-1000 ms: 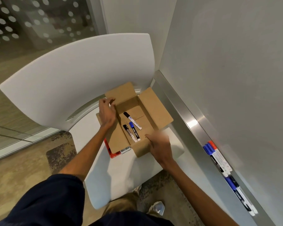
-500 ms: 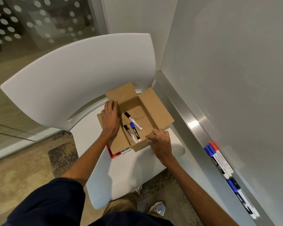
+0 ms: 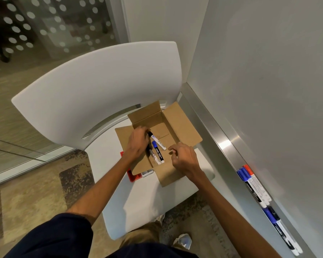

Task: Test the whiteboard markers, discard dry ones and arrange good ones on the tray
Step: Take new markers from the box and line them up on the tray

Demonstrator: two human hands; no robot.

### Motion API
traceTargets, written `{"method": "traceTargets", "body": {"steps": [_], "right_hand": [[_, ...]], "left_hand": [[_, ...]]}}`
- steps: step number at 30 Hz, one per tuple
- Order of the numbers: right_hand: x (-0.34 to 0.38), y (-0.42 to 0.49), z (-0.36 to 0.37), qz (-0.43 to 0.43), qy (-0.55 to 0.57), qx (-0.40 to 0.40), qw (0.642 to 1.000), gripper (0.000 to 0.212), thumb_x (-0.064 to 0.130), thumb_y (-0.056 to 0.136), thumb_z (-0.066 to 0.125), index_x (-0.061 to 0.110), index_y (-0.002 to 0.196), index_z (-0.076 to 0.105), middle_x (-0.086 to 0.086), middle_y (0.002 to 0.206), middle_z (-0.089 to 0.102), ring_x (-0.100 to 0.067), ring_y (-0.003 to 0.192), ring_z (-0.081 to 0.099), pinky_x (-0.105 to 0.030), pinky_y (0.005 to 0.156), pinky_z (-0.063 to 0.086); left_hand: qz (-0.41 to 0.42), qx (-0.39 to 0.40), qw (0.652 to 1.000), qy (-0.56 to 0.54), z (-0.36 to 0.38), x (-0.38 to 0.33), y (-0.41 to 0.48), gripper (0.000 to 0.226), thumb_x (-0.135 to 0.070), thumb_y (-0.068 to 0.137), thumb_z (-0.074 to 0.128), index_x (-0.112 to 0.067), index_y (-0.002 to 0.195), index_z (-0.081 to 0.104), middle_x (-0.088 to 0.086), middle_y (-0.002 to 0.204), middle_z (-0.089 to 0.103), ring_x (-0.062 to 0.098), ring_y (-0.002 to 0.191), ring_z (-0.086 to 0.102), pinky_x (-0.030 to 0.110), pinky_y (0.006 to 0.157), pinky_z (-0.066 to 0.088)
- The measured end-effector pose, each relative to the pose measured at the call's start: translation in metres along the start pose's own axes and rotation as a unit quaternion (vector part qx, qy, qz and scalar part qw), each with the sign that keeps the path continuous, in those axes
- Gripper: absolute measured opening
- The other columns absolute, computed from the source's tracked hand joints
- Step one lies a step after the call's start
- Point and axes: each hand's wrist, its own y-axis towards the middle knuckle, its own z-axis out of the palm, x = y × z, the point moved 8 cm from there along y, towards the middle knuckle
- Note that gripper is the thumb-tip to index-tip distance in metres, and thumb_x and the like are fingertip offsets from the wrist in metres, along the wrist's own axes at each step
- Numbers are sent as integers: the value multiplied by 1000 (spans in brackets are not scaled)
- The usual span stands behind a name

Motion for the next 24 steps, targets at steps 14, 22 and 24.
{"method": "traceTargets", "body": {"steps": [14,22,24], "right_hand": [[6,63,42,69,-8,67,995,35,5,94,59,9,129,57,-13,128,59,-28,113,60,-38,95,53],[-4,82,68,69,-31,114,991,32,9,94,54,7,126,56,-17,127,56,-36,117,56,-40,96,45],[-3,84,74,52,-26,112,992,28,10,94,50,3,120,56,-18,120,57,-36,111,57,-40,90,44]], "left_hand": [[-290,157,932,-150,61,18,9,11,-2,88,59,-5,89,49,15,91,52,22,78,56,37,81,54],[-377,200,894,-136,79,20,-1,68,-12,87,64,1,141,24,26,142,33,38,120,51,38,84,54],[-394,187,892,-118,81,18,-2,72,-22,89,66,-1,141,21,26,144,27,38,127,44,42,97,49]]}}
